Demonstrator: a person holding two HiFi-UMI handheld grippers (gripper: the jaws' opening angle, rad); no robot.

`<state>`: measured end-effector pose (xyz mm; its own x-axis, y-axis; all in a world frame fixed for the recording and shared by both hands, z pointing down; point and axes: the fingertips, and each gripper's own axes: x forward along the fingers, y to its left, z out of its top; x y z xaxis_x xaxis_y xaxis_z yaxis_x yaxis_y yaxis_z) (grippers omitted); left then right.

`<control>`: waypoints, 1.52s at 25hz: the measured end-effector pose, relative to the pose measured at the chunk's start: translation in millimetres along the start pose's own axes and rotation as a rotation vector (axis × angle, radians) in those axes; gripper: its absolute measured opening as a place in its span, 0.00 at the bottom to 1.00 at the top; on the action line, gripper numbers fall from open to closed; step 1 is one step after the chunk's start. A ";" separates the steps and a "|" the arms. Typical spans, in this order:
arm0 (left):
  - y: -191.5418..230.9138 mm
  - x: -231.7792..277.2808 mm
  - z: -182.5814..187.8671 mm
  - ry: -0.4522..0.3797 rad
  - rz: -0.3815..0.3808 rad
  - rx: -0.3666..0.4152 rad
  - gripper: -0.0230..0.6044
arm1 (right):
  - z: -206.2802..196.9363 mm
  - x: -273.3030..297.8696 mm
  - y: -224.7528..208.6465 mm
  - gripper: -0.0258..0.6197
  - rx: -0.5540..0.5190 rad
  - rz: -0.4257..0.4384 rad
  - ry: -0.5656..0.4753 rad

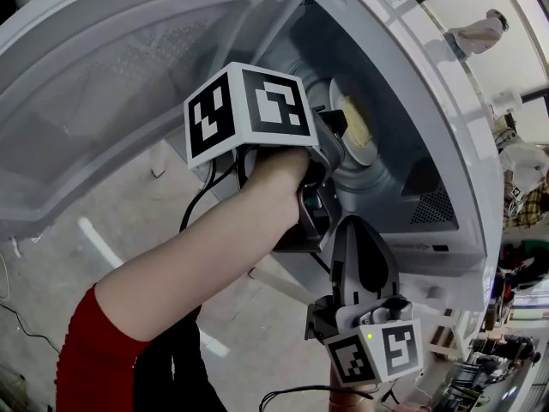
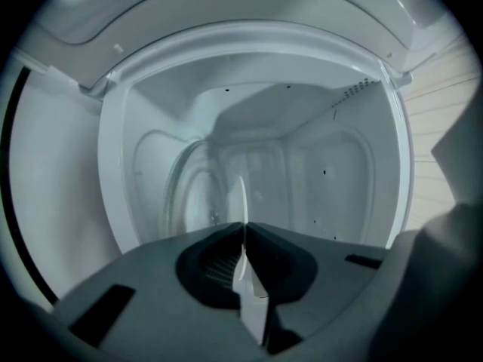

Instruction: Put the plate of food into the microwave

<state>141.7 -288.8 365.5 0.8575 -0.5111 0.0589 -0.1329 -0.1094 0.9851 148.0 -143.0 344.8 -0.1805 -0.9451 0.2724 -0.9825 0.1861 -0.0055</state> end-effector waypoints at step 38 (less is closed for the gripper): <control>10.1 12.3 18.2 0.070 0.451 0.675 0.13 | 23.5 6.6 -11.6 0.06 -0.031 0.019 0.037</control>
<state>141.9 -311.6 373.2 0.6760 -0.5769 0.4584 -0.7246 -0.4076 0.5557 157.1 -157.7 324.0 -0.1965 -0.9309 0.3081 -0.9770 0.2125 0.0190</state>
